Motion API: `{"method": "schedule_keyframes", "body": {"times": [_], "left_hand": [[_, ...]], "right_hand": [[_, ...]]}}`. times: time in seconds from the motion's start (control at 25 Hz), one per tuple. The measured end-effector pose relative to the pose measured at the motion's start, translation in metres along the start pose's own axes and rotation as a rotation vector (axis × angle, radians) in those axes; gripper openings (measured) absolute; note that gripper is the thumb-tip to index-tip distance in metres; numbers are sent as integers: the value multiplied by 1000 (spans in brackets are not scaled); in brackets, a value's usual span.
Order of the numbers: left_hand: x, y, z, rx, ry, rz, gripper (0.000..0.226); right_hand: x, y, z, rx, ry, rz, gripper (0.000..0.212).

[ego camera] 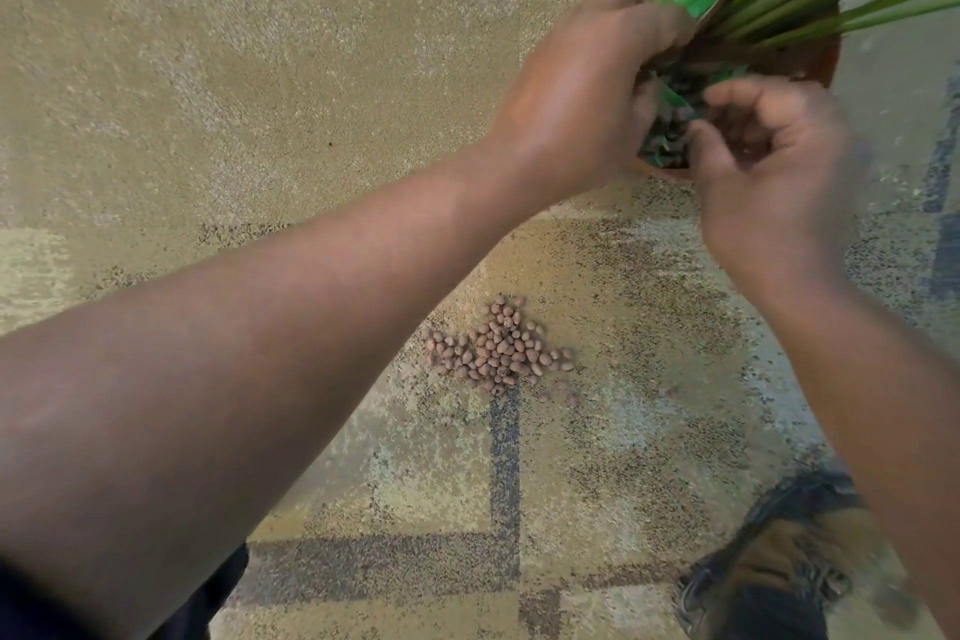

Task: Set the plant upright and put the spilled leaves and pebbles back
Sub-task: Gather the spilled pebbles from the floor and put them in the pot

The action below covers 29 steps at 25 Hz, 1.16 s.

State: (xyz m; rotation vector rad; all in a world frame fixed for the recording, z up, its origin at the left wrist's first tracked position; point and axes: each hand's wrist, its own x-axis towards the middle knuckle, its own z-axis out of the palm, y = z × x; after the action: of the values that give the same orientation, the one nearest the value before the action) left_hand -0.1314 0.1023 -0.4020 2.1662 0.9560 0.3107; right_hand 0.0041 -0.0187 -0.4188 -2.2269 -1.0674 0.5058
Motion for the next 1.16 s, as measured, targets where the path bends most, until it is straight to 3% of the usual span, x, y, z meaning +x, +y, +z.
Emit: {"method": "schedule_keyframes", "body": {"times": [0.12,0.24,0.28,0.32,0.4,0.48,0.6,0.68,0.88,1.04,1.16], "left_hand": [[2,-9,2,88,-90,6,38],[-25,-16,4,-106,121,68,19],[-41,-23,8,-115,150,22,16],[-58,-33,15,-94,96,-75,20],[-101,-61,30,40,-244,-330,35],[-147,-89,40,176,-564,-515,52],[-194,-110,50,189,-687,-573,67],[-210,-112,62,164,-690,-529,67],[-224,-113,82,219,-607,-336,43],[-221,-113,77,184,-605,-296,28],[-223,-110,77,183,-572,-316,32]], "right_hand": [[3,2,6,-34,-97,95,50],[-37,-4,11,-159,3,-110,36],[-57,-3,15,-152,-40,-131,30],[-75,0,20,-126,-141,-94,27],[-109,16,32,-135,-421,116,27],[-140,38,41,-276,-673,337,40],[-178,60,54,-353,-853,551,77],[-195,64,65,-307,-830,628,79],[-189,61,87,-221,-574,638,28],[-180,53,92,-271,-597,483,24],[-178,56,90,-320,-632,418,16]]}}
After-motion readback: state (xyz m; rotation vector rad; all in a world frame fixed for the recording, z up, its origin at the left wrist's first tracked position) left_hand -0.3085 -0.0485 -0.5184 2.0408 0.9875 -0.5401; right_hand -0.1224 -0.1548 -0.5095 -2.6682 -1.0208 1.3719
